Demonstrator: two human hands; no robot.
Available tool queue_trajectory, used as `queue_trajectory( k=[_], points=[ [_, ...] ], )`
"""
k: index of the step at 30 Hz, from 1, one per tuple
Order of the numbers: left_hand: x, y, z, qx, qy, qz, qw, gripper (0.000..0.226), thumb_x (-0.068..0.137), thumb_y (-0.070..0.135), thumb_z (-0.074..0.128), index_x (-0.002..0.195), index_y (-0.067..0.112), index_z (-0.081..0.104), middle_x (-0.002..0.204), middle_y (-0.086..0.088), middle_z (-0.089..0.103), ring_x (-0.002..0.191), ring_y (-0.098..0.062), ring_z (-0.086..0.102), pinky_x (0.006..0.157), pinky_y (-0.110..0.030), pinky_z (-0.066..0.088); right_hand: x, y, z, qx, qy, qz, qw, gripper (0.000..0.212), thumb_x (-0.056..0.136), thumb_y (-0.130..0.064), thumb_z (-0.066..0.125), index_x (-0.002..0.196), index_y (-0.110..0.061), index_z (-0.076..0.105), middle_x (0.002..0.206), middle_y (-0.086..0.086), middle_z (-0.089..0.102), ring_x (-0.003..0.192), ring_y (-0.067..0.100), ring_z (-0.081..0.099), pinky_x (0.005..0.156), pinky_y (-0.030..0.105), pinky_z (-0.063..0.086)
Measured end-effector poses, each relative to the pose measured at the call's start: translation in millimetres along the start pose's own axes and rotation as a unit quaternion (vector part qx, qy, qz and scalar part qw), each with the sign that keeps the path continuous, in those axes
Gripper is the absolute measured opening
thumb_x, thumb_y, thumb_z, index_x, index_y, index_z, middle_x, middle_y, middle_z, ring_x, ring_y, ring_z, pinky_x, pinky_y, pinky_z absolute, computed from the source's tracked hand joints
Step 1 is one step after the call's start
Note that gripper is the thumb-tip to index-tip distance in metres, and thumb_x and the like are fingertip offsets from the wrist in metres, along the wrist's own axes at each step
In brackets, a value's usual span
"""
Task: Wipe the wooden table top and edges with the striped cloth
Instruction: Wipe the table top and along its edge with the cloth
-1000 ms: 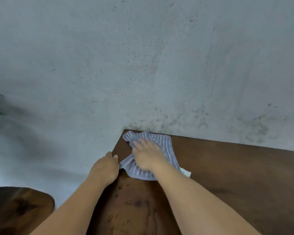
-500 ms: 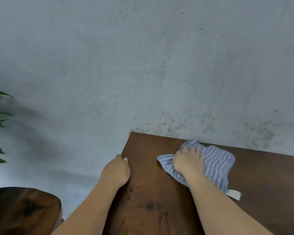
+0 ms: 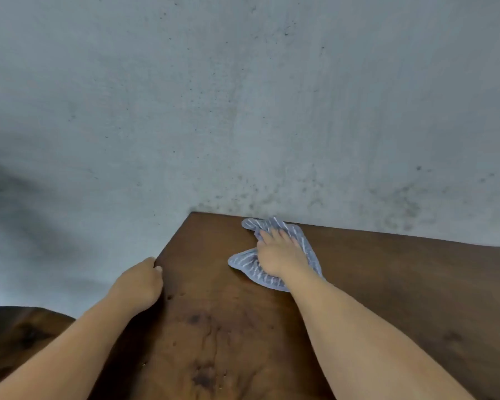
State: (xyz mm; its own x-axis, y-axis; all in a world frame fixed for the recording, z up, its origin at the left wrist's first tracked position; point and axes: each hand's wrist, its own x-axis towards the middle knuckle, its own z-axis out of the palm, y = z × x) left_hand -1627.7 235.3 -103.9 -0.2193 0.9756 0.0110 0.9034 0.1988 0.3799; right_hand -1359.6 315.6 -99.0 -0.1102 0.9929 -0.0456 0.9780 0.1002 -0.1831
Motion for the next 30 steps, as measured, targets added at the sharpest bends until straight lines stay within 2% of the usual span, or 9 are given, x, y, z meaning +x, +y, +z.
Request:
queue_trajectory(
  k=[5,9,13,19,22,24,26,28,30],
  points=[
    [-18.6,-8.7,1.8,0.004,0.017,-0.026,1.0,0.029,0.101,0.017,0.029,0.088,0.01,0.054,0.095,-0.01,0.061,0.085,-0.024,0.056,0.073,-0.033,0.04,-20.4,157.9,-28.8,-0.003,0.012,0.115,0.993,0.055,0.104,-0.033,0.013,0.158,-0.024,0.007,0.165,-0.002,-0.001,0.151,0.02,-0.001,0.122,0.041,0.001],
    [-31.0,-8.1,7.5,0.009,0.054,-0.034,0.998,0.026,0.102,0.02,0.028,0.102,0.015,0.054,0.106,-0.005,0.06,0.094,-0.026,0.055,0.076,-0.033,0.039,-27.6,240.6,-43.4,-0.001,0.016,0.157,0.987,0.054,0.105,-0.034,0.013,0.158,-0.022,0.008,0.165,0.001,0.001,0.151,0.02,0.002,0.123,0.04,0.005],
    [-37.1,-7.0,5.4,-0.003,0.073,-0.028,0.997,0.028,0.1,0.019,0.03,0.098,0.012,0.057,0.106,-0.009,0.063,0.095,-0.029,0.055,0.08,-0.037,0.043,-59.1,242.8,-40.6,-0.008,0.025,0.13,0.991,0.053,0.106,-0.028,0.015,0.158,-0.02,0.01,0.165,0.002,0.006,0.151,0.023,0.007,0.122,0.041,0.01],
    [-46.5,4.1,-3.5,-0.056,0.042,-0.048,0.996,0.033,0.102,0.017,0.032,0.118,0.002,0.056,0.124,-0.015,0.057,0.116,-0.033,0.049,0.091,-0.034,0.036,-172.3,217.8,-32.0,0.024,0.031,0.115,0.993,0.052,0.107,-0.028,0.007,0.157,-0.017,0.013,0.165,0.001,0.002,0.151,0.024,0.0,0.123,0.041,0.009],
    [-56.3,-2.2,-15.0,-0.094,0.018,-0.026,0.995,0.031,0.102,0.018,0.033,0.104,-0.002,0.057,0.112,-0.016,0.058,0.109,-0.034,0.052,0.084,-0.033,0.035,-223.7,207.3,-20.8,0.003,0.05,0.086,0.995,0.072,0.099,-0.041,-0.015,0.153,-0.018,0.028,0.165,0.003,0.008,0.151,0.028,0.004,0.122,0.044,0.013],
    [-69.4,-11.7,-23.5,-0.087,0.013,-0.017,0.996,0.029,0.102,0.018,0.031,0.086,0.002,0.05,0.098,-0.016,0.057,0.093,-0.03,0.051,0.075,-0.031,0.032,-249.0,200.2,-31.1,0.033,0.019,0.134,0.99,0.06,0.103,-0.05,0.007,0.154,-0.026,0.025,0.164,-0.002,0.013,0.151,0.021,0.008,0.122,0.039,0.011],
    [-84.7,-23.2,-29.7,-0.078,0.009,-0.012,0.997,0.033,0.102,0.019,0.028,0.076,0.006,0.044,0.088,-0.014,0.054,0.087,-0.029,0.051,0.073,-0.032,0.035,-267.2,196.6,-41.6,0.034,0.022,0.162,0.986,0.071,0.092,-0.063,0.0,0.155,-0.034,0.018,0.162,-0.009,0.015,0.151,0.017,0.01,0.122,0.038,0.011],
    [-99.9,-33.7,-34.1,-0.074,-0.005,-0.012,0.997,0.038,0.103,0.019,0.025,0.074,0.006,0.046,0.087,-0.013,0.055,0.086,-0.027,0.052,0.075,-0.032,0.038,-272.7,192.2,-44.5,0.036,0.041,0.184,0.981,0.09,0.077,-0.061,-0.023,0.156,-0.033,0.01,0.164,-0.007,0.006,0.151,0.019,0.005,0.122,0.039,0.011],
    [-110.2,-39.0,-33.6,-0.082,-0.027,-0.005,0.996,0.04,0.104,0.018,0.022,0.074,0.005,0.047,0.087,-0.014,0.057,0.082,-0.026,0.052,0.074,-0.03,0.038,-266.6,184.3,-37.3,0.078,0.055,0.218,0.971,0.075,0.089,-0.05,-0.013,0.157,-0.027,0.007,0.165,-0.001,0.004,0.151,0.019,0.006,0.122,0.039,0.013]
  ],
)
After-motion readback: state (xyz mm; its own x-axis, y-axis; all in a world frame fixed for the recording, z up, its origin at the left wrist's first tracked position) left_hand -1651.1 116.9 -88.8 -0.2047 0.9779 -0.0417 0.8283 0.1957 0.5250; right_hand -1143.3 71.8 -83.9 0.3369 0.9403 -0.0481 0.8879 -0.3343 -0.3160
